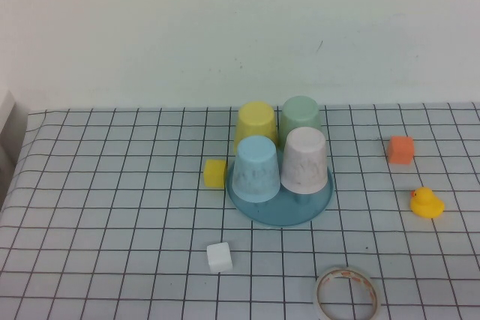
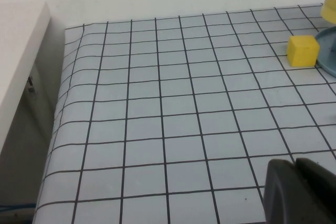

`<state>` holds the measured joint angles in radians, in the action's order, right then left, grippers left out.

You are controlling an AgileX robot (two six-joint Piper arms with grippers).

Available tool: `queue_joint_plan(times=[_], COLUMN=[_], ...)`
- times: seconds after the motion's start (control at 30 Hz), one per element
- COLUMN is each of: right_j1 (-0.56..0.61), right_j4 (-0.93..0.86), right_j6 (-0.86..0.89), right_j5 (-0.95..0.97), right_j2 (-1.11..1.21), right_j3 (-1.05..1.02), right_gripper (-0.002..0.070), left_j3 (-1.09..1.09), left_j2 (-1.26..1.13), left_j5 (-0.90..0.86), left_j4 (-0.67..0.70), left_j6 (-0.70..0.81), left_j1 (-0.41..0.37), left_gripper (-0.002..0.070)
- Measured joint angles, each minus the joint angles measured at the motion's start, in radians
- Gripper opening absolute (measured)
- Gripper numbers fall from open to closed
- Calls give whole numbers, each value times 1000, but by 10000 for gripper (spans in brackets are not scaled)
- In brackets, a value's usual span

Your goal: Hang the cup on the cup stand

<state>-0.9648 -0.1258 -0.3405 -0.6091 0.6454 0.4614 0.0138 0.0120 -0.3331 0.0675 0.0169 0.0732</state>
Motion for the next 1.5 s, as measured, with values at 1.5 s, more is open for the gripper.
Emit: queue_joint_plan(times=[1.5], right_j1=[691], right_j4=[14], right_j6=[-23], right_j5=[95], right_j2=[-399], right_j3=[-60], right_gripper=[-1], left_j3=[-1], left_j2=[2], left_j5=[-3], left_j4=[-14], left_j6=[10], left_j1=[0], left_gripper=[-1])
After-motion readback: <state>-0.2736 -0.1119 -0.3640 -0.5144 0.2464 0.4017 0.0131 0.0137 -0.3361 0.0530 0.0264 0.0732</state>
